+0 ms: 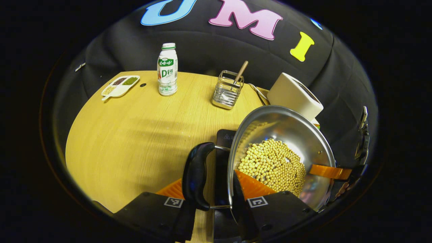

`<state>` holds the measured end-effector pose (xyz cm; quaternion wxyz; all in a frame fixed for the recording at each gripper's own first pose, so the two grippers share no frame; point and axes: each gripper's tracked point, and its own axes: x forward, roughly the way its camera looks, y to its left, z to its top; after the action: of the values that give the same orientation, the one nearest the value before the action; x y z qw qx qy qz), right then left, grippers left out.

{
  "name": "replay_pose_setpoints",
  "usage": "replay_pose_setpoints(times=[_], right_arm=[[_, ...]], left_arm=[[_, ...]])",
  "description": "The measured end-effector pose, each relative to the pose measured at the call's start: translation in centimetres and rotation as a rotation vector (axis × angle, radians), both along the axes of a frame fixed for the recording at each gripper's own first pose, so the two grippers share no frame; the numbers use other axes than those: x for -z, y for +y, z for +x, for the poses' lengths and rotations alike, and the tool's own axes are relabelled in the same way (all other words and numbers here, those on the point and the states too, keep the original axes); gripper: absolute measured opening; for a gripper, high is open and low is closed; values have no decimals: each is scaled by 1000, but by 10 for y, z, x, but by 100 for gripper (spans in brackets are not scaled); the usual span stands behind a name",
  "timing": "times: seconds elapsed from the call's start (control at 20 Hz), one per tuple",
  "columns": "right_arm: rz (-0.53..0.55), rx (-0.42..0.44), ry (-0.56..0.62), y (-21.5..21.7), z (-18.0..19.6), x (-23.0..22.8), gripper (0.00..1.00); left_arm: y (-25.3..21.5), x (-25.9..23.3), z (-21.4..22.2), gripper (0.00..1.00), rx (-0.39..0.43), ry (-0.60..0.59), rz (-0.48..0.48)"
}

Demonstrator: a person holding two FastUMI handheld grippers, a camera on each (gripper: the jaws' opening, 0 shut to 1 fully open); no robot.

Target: First push the handle of the pot to place it horizontally, then grasp the pot with both hands and set it on the induction cooktop.

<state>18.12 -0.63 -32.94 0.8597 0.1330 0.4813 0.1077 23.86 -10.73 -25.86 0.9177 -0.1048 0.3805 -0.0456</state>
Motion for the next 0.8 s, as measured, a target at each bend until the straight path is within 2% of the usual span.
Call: replay_pose_setpoints(times=[0.1,0.15,0.25,0.4,0.45,0.5,0.65,0.7,0.8], right_arm=[[8,-1,-15,1,3,-1,49],[13,2,-17,1,4,-1,44],[20,-2,-19,0,3,-2,49],[27,0,-20,-1,2,-3,45],[30,-2,-20,0,2,-3,50],[32,-4,-19,-1,2,-4,46],[36,-3,-20,-1,4,-4,46],[36,-2,-19,-1,4,-5,50],[37,0,-16,-2,4,-4,50]], left_arm=[[-1,1,2,54,-5,-14,-8],[-1,-1,2,54,-8,-17,-10],[-1,0,2,55,-12,-13,-18],[-2,0,2,55,-13,-10,-21],[-2,0,1,55,-12,-10,-23],[-2,1,2,55,-13,-9,-22],[-2,1,-1,56,-25,1,-23],[-3,1,-2,56,-31,4,-24],[-4,2,-4,56,-46,11,-33]])
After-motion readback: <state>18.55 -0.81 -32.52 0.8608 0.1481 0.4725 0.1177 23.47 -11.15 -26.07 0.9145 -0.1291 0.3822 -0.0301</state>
